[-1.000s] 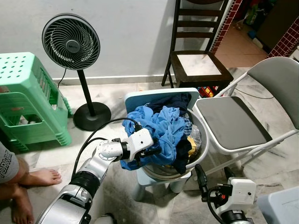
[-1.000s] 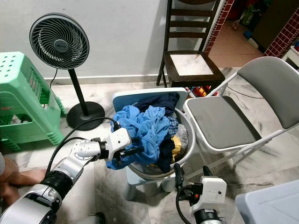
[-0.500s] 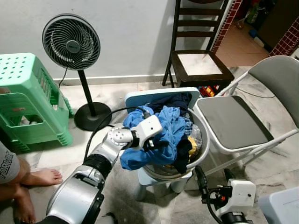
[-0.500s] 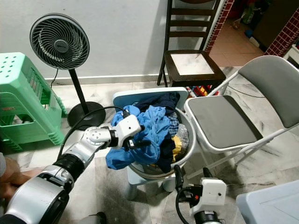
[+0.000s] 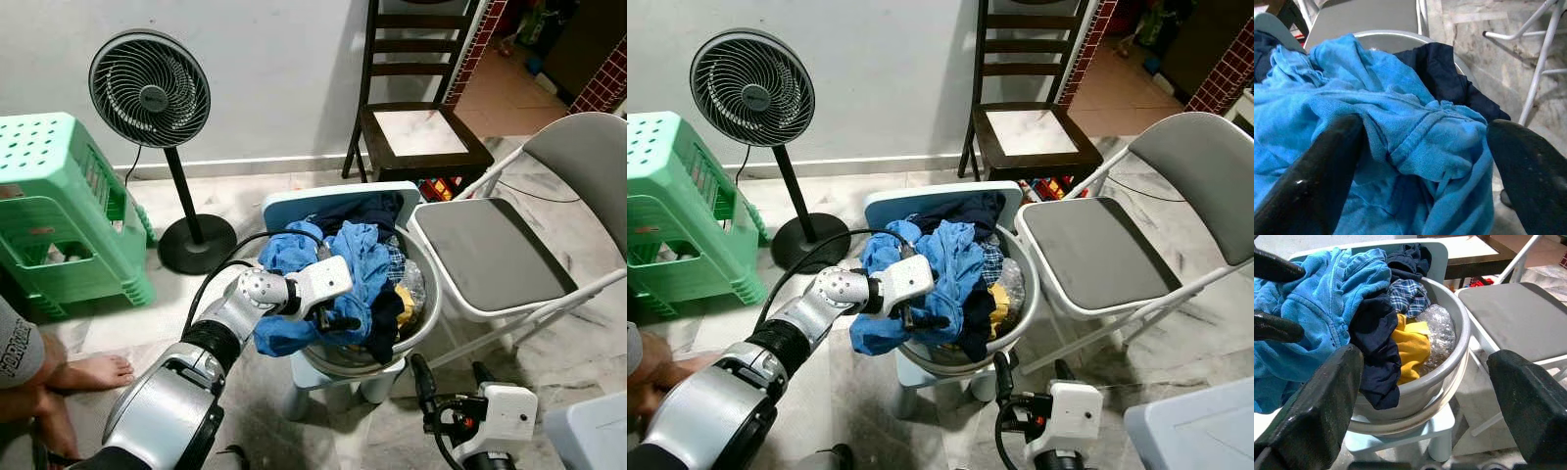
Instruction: Hang hanger
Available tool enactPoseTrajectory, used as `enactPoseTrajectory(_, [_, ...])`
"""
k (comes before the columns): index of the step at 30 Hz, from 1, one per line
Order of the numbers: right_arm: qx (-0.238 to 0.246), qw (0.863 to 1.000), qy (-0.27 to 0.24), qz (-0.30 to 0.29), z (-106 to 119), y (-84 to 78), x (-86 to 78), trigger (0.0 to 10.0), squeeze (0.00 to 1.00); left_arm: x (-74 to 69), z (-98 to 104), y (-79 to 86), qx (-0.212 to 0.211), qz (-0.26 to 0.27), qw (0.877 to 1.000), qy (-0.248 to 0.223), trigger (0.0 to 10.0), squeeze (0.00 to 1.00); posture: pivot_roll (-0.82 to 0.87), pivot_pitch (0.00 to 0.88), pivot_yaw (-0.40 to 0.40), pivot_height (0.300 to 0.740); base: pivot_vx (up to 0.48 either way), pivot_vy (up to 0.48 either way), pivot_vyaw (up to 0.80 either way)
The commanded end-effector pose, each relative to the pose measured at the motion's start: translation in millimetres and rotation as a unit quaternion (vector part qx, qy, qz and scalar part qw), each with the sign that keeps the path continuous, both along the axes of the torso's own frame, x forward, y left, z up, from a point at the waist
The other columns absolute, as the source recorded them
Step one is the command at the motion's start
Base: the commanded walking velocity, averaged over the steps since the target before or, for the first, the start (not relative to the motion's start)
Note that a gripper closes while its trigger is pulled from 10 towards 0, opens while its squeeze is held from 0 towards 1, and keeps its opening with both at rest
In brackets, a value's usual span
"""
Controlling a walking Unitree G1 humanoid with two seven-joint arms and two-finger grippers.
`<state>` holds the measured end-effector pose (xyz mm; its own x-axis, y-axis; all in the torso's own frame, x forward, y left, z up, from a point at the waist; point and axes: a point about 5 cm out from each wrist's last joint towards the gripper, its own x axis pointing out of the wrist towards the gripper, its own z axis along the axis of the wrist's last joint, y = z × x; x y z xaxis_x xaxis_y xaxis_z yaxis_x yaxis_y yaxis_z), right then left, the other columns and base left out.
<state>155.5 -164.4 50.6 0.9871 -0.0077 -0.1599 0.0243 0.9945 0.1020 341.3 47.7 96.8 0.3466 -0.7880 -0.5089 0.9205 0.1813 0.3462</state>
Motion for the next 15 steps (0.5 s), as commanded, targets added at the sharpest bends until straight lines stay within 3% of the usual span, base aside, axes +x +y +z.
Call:
enactPoseTrajectory(1, [-0.004,1.0,-0.001,-0.004,1.2,-2.7,-2.7,10.0,0.0,1.4,6.2,-6.2,0.015,-0.02,0.999,-0.026,10.0,1.0,-0.01,0.158,-0.071,0.74,0.0,0.0,0.0])
enactPoseTrajectory(6, [-0.003,1.0,-0.001,-0.005,1.4,-2.9,-2.8,10.0,0.0,4.5,11.0,-5.5,0.022,-0.018,0.998,-0.054,10.0,1.0,0.0,0.158,-0.072,0.74,0.0,0.0,0.0])
enactPoseTrajectory(9, [-0.003,1.0,0.0,-0.005,0.8,-3.2,-2.9,10.0,0.0,9.5,16.5,-4.4,0.001,0.017,0.998,-0.065,10.0,1.0,0.0,0.157,-0.072,0.74,0.0,0.0,0.0])
enactPoseTrajectory(15, [-0.002,1.0,0.001,-0.004,-0.1,-2.9,-2.3,10.0,0.0,10.2,18.4,-2.8,-0.014,0.038,0.995,-0.097,10.0,1.0,0.0,0.157,-0.076,0.74,0.0,0.0,0.0])
